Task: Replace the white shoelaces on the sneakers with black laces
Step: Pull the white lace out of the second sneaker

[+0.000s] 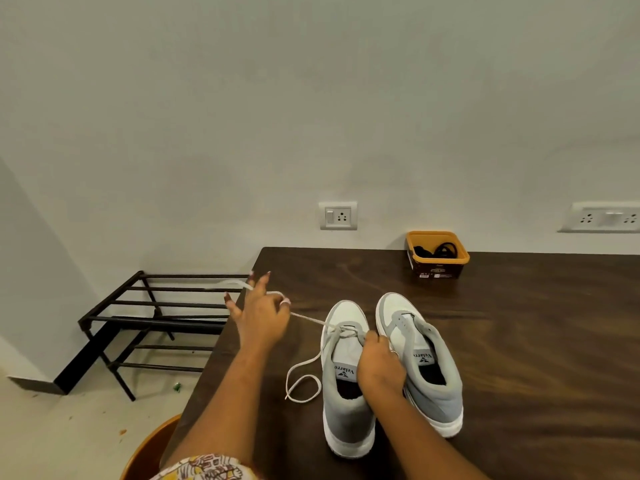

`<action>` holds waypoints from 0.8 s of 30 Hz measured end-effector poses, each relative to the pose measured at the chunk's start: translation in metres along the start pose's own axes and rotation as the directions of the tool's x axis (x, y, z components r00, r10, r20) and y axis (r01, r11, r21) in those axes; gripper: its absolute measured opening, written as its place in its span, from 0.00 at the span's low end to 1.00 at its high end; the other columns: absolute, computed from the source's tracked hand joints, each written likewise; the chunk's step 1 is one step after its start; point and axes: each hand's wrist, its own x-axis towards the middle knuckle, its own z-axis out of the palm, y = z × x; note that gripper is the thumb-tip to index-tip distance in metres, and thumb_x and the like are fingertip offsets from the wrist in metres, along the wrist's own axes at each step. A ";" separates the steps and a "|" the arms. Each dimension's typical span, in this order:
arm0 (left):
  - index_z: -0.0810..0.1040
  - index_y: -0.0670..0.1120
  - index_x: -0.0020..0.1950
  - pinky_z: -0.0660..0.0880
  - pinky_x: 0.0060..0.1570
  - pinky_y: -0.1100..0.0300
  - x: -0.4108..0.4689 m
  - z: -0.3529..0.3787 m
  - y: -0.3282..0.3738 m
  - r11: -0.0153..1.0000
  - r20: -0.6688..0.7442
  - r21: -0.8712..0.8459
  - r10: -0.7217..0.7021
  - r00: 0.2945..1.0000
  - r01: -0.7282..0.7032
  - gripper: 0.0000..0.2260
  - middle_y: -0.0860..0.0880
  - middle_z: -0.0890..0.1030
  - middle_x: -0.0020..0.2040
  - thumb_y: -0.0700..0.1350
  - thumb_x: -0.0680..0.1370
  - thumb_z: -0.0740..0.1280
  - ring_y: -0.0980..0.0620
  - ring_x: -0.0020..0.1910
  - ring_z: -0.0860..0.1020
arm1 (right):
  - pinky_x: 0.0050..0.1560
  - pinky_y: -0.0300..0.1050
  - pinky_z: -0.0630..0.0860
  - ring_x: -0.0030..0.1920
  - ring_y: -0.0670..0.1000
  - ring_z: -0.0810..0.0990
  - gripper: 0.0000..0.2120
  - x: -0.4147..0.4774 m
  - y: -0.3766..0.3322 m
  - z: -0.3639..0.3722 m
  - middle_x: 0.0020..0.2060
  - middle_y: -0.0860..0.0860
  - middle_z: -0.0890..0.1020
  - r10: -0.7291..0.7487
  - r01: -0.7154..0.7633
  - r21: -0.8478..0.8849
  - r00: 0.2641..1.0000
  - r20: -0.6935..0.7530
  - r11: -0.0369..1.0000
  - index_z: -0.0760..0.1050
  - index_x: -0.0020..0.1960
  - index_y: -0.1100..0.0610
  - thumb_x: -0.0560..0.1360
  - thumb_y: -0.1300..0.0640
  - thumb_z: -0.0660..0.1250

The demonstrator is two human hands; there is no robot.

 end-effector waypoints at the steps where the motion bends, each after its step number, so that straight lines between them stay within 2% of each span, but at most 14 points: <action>1: 0.81 0.48 0.54 0.43 0.73 0.42 0.001 -0.002 -0.006 0.996 0.107 -0.008 -0.089 0.990 0.091 0.11 0.48 0.70 0.70 0.49 0.79 0.61 0.48 0.72 0.64 | 0.59 0.50 0.74 0.62 0.56 0.75 0.15 0.000 -0.001 0.000 0.64 0.53 0.71 -0.003 0.003 -0.005 1.000 0.000 1.000 0.64 0.68 0.53 0.81 0.55 0.55; 2: 0.79 0.45 0.57 0.54 0.72 0.44 0.001 -0.003 -0.010 0.971 0.247 -0.056 -0.212 0.946 0.232 0.13 0.45 0.74 0.66 0.49 0.80 0.60 0.45 0.67 0.70 | 0.60 0.50 0.73 0.63 0.56 0.74 0.17 0.000 -0.002 0.000 0.64 0.54 0.71 -0.006 0.006 -0.006 1.000 0.000 1.000 0.62 0.69 0.53 0.81 0.55 0.55; 4: 0.79 0.40 0.58 0.72 0.61 0.51 -0.002 -0.001 -0.020 0.878 0.488 -0.070 -0.384 0.784 0.473 0.15 0.39 0.78 0.58 0.47 0.79 0.60 0.41 0.56 0.77 | 0.62 0.51 0.72 0.65 0.56 0.72 0.21 0.000 -0.001 0.001 0.66 0.54 0.69 -0.035 0.035 -0.022 0.999 0.005 0.999 0.57 0.73 0.50 0.81 0.53 0.55; 5: 0.81 0.40 0.54 0.76 0.56 0.53 -0.006 -0.002 -0.025 0.863 0.550 -0.016 -0.414 0.726 0.505 0.14 0.39 0.79 0.54 0.47 0.76 0.62 0.41 0.52 0.79 | 0.63 0.51 0.71 0.66 0.56 0.70 0.23 0.001 -0.001 0.001 0.68 0.53 0.68 -0.070 0.070 -0.038 0.998 0.006 0.997 0.55 0.74 0.47 0.80 0.52 0.55; 7: 0.83 0.42 0.47 0.78 0.54 0.54 -0.009 0.005 -0.033 0.876 0.593 0.095 -0.431 0.680 0.473 0.13 0.41 0.81 0.54 0.47 0.71 0.64 0.43 0.51 0.79 | 0.65 0.51 0.70 0.67 0.56 0.68 0.24 0.002 0.000 0.002 0.68 0.51 0.67 -0.154 0.155 -0.030 0.988 0.007 0.988 0.57 0.74 0.43 0.80 0.54 0.57; 9: 0.81 0.42 0.52 0.77 0.54 0.55 -0.014 0.006 -0.025 0.909 0.595 0.103 -0.381 0.707 0.404 0.16 0.43 0.80 0.56 0.51 0.71 0.66 0.44 0.52 0.79 | 0.65 0.51 0.70 0.66 0.55 0.67 0.23 0.005 0.001 0.003 0.67 0.49 0.68 -0.203 0.203 0.017 0.979 0.008 0.979 0.62 0.71 0.44 0.78 0.56 0.59; 11: 0.79 0.44 0.57 0.75 0.54 0.57 -0.022 0.008 -0.003 0.937 0.624 -0.079 -0.219 0.750 0.340 0.17 0.45 0.80 0.55 0.52 0.73 0.68 0.47 0.53 0.78 | 0.64 0.50 0.70 0.65 0.54 0.68 0.19 0.010 0.002 0.003 0.65 0.48 0.70 -0.196 0.196 0.084 0.981 -0.007 0.977 0.67 0.69 0.46 0.78 0.53 0.58; 13: 0.78 0.47 0.59 0.72 0.53 0.59 -0.031 0.016 0.022 0.922 0.665 -0.250 -0.057 0.744 0.295 0.16 0.47 0.79 0.56 0.51 0.74 0.69 0.49 0.54 0.77 | 0.63 0.51 0.71 0.65 0.54 0.68 0.17 0.015 0.003 0.001 0.64 0.49 0.72 -0.172 0.172 0.135 0.985 -0.011 0.976 0.70 0.67 0.47 0.79 0.52 0.57; 15: 0.74 0.48 0.65 0.71 0.53 0.60 -0.041 0.030 0.041 0.951 0.653 -0.255 0.035 0.757 0.176 0.21 0.47 0.78 0.60 0.49 0.73 0.70 0.49 0.58 0.76 | 0.62 0.51 0.71 0.65 0.54 0.67 0.17 0.021 0.004 -0.002 0.63 0.50 0.71 -0.187 0.185 0.086 0.982 0.012 0.979 0.71 0.67 0.46 0.79 0.54 0.56; 17: 0.72 0.48 0.66 0.71 0.57 0.57 -0.054 0.044 0.049 0.969 0.549 -0.229 0.047 0.835 0.096 0.20 0.46 0.76 0.63 0.46 0.74 0.67 0.46 0.60 0.75 | 0.62 0.52 0.69 0.65 0.55 0.66 0.19 0.023 0.002 -0.004 0.63 0.50 0.69 -0.237 0.240 -0.061 0.970 0.050 0.969 0.70 0.67 0.43 0.79 0.56 0.57; 20: 0.72 0.48 0.65 0.71 0.59 0.53 -0.074 0.057 0.052 0.937 0.354 -0.314 -0.036 0.935 0.155 0.16 0.46 0.72 0.64 0.43 0.78 0.59 0.46 0.60 0.75 | 0.63 0.53 0.67 0.66 0.56 0.64 0.18 0.023 -0.003 -0.006 0.64 0.51 0.66 -0.302 0.317 -0.228 0.948 0.099 0.921 0.70 0.67 0.43 0.79 0.55 0.59; 22: 0.72 0.49 0.63 0.73 0.57 0.54 -0.081 0.062 0.053 0.932 0.266 -0.335 -0.048 0.963 0.138 0.14 0.48 0.75 0.62 0.43 0.79 0.57 0.48 0.58 0.76 | 0.63 0.53 0.67 0.65 0.56 0.63 0.17 0.024 -0.004 -0.006 0.64 0.50 0.65 -0.297 0.319 -0.203 0.946 0.131 0.926 0.71 0.66 0.44 0.78 0.55 0.60; 24: 0.73 0.50 0.62 0.73 0.55 0.55 -0.080 0.063 0.054 0.935 0.239 -0.328 -0.056 0.969 0.135 0.13 0.49 0.77 0.60 0.43 0.79 0.56 0.49 0.57 0.76 | 0.62 0.51 0.68 0.64 0.55 0.64 0.17 0.026 -0.003 -0.009 0.62 0.50 0.65 -0.256 0.275 -0.101 0.952 0.167 0.956 0.73 0.61 0.45 0.76 0.60 0.63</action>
